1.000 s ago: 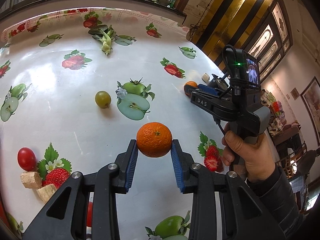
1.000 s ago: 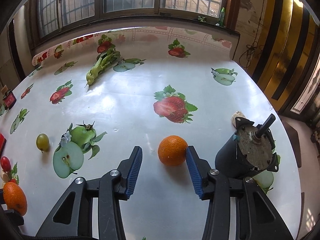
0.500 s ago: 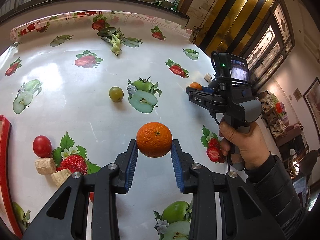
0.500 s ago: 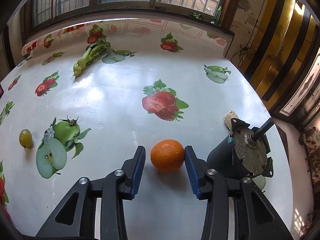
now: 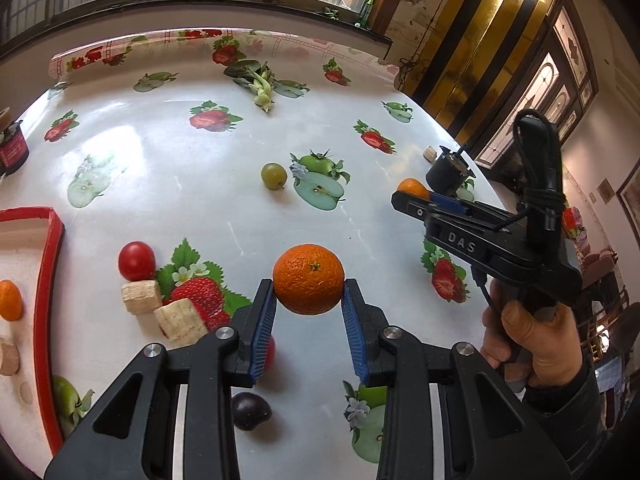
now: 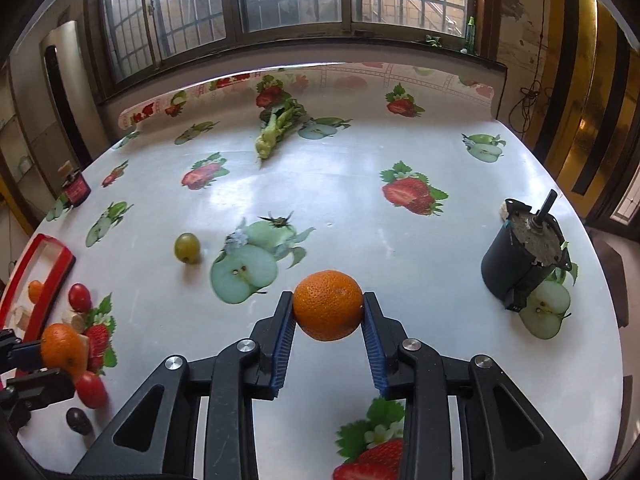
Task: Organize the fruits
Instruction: 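Carry both held oranges over the red tray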
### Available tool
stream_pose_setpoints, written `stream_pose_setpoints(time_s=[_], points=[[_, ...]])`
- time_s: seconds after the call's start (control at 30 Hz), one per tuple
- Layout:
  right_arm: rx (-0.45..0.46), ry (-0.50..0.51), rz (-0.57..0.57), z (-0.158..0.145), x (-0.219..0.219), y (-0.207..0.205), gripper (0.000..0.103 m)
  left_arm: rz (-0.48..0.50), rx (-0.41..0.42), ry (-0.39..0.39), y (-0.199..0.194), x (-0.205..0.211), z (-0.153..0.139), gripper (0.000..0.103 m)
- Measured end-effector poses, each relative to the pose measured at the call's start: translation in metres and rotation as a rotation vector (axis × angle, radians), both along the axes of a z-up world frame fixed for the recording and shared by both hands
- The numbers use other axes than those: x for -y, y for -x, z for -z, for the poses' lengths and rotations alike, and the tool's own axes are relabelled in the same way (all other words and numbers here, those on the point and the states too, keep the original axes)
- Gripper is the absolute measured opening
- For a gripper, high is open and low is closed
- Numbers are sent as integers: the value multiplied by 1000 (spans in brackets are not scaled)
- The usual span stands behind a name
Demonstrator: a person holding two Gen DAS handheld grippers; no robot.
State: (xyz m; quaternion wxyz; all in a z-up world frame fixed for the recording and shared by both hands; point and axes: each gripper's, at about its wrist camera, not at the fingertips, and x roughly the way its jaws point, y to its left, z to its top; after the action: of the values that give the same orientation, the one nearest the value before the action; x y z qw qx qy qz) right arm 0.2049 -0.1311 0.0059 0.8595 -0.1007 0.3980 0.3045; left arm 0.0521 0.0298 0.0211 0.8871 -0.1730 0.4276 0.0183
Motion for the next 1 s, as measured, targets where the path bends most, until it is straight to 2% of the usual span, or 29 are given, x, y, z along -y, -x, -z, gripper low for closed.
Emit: stream_pose_setpoints(time_s=[0.3,0.47,1.0], points=[[-56,-106,-170,-14,-33,83,34,-127,0,-59,59,-36,-8,31],[-69,-134,-255,-19,-56,121,34,-187,-4,-92,88,-53,-10,31],[-75,-154,-415,-34,-108,187,34,-310,-9,-137,146,-93,-13,31]])
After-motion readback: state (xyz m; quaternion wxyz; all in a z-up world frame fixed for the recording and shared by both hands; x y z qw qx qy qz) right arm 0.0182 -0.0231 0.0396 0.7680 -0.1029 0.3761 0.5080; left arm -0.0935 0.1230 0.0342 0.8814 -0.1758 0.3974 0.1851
